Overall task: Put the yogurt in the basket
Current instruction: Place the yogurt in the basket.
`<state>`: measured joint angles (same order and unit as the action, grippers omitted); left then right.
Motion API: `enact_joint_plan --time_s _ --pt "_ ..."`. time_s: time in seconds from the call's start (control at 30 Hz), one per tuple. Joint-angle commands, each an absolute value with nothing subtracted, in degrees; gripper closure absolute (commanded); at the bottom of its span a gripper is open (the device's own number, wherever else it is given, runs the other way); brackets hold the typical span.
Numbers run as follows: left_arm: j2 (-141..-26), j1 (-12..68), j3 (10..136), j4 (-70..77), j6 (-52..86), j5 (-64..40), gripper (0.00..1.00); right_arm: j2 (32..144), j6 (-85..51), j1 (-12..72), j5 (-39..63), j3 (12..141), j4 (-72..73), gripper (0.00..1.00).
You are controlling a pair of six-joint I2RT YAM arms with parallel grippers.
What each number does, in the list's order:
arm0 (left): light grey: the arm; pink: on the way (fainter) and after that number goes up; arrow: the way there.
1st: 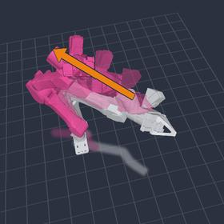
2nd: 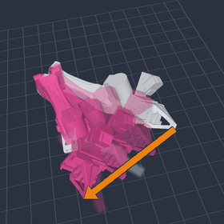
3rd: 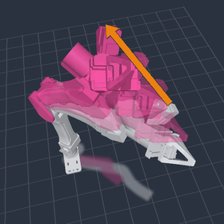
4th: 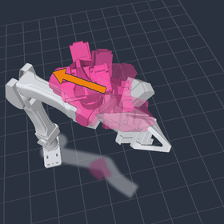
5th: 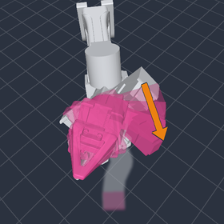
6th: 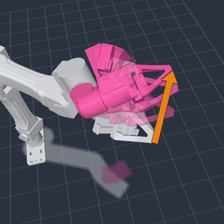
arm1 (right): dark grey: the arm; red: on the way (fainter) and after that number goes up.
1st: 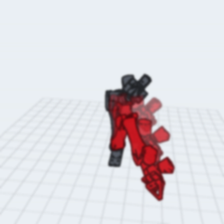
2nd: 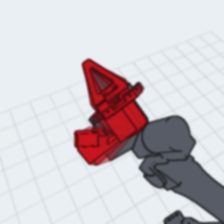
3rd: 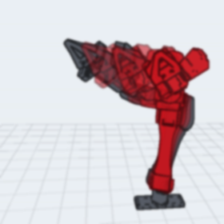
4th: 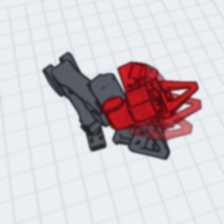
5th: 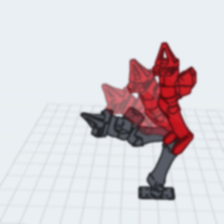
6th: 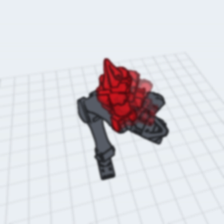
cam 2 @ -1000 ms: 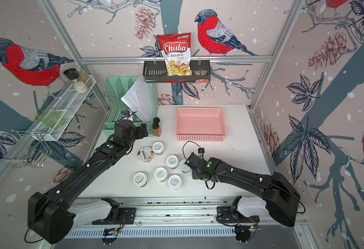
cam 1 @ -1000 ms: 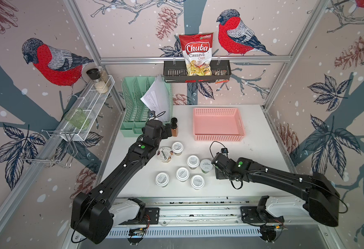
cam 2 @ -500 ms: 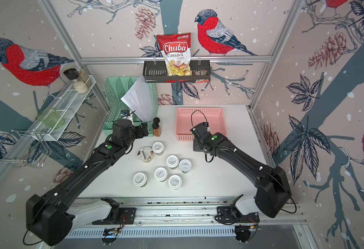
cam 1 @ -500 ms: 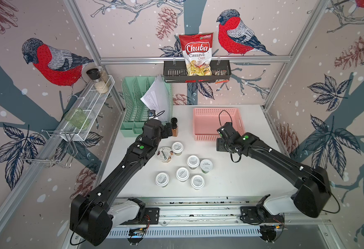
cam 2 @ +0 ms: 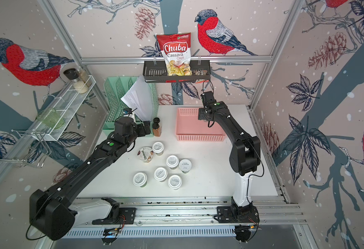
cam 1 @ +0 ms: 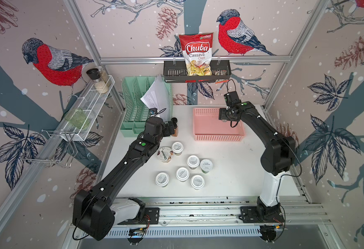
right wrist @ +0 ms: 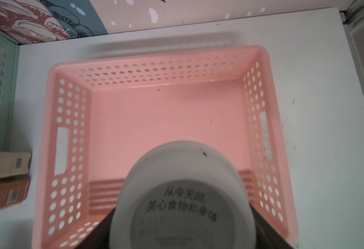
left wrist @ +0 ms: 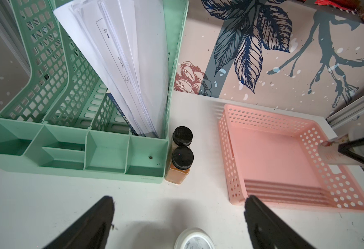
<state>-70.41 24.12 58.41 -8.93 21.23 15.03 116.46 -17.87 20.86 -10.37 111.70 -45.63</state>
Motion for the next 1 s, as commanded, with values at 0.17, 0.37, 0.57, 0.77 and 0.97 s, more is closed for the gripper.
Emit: enact_joint_plan --time_s 0.17,0.37,0.57,0.77,0.97 --pt "-71.96 24.13 58.56 -6.05 22.06 13.96 0.03 131.95 -14.18 16.11 -6.93 127.47 -48.16 0.24" --pt "-74.13 24.16 58.79 -5.26 22.54 13.11 0.03 135.81 -13.69 14.12 -6.13 128.19 -47.14 0.23" --pt "-75.91 24.22 58.93 -4.83 22.73 12.48 0.03 138.29 -12.92 12.42 -6.84 128.31 -46.24 0.23" --pt "-76.43 24.1 58.94 -4.58 22.76 13.13 0.03 139.37 -12.39 11.28 -7.89 128.58 -45.01 0.23" --pt "-76.62 24.14 59.18 -4.39 22.5 13.6 0.03 140.14 -11.65 10.84 -8.19 129.62 -43.58 0.22"
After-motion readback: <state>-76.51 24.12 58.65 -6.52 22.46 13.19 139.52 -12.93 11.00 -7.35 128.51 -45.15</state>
